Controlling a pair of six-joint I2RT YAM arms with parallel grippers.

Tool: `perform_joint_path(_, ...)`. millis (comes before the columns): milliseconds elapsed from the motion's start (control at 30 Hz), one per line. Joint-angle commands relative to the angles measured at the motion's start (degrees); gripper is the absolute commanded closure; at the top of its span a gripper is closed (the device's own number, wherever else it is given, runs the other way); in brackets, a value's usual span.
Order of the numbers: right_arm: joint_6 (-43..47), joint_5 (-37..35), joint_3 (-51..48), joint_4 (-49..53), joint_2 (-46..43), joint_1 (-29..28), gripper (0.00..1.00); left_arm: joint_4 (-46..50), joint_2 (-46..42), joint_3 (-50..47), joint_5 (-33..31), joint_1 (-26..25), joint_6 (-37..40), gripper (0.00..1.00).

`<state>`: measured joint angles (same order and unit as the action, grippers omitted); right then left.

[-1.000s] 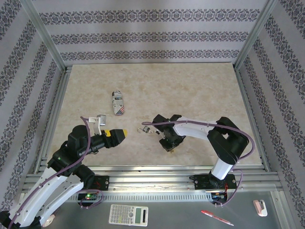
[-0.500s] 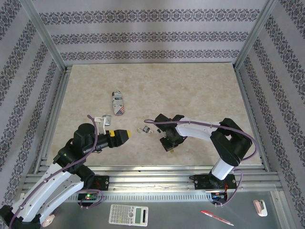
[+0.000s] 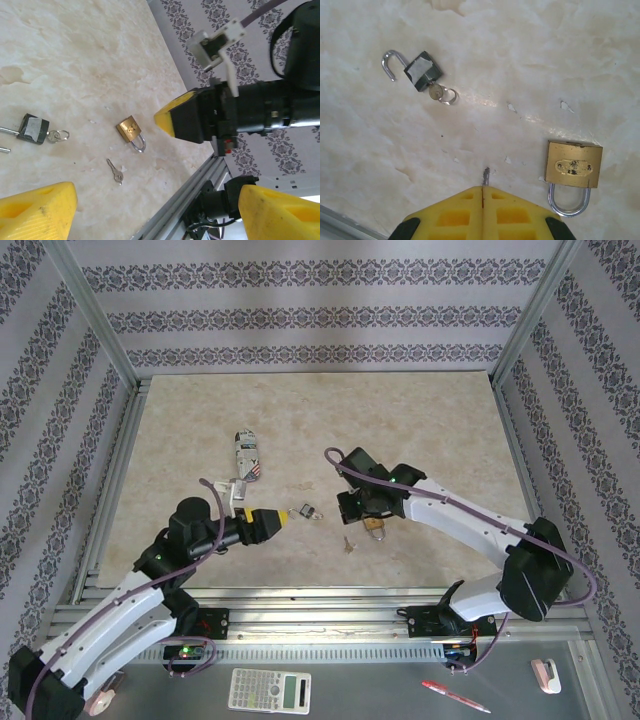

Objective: Unlock with the key

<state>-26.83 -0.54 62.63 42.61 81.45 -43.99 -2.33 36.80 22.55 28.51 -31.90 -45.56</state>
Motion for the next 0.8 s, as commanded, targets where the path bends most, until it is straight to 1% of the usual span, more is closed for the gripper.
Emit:
perform_joint_path(0,-0.6,1.8,0.1,5.3,3.6,0.3,0.80,-8.4,0.6,-1.7,0.8,-0.6,-1.0,0.16)
perform_joint_path(100,-2.1,3.4,-3.6,2.5,5.2,-0.3,0.70,-7.3,-1.3,-1.8,0.5,-0.6,-0.2,0.16)
perform_joint_path(300,-1.8,5.8,-4.7,-1.1,11.0,-0.5,0.60,-2.1,-5.5,-0.8,0.1,-0.6,1.6,0.15)
perform_joint_path(500,-1.7,4.6,-2.6,-0.6,16.7,-1.1,0.58,-0.6,-7.1,-0.7,0.0,-0.5,1.4,0.15)
perform_joint_path(767,-3.4,1.1,0.3,0.9,20.6,-3.8,0.56,0.4,-7.5,-0.8,-0.6,-0.5,1.6,0.15)
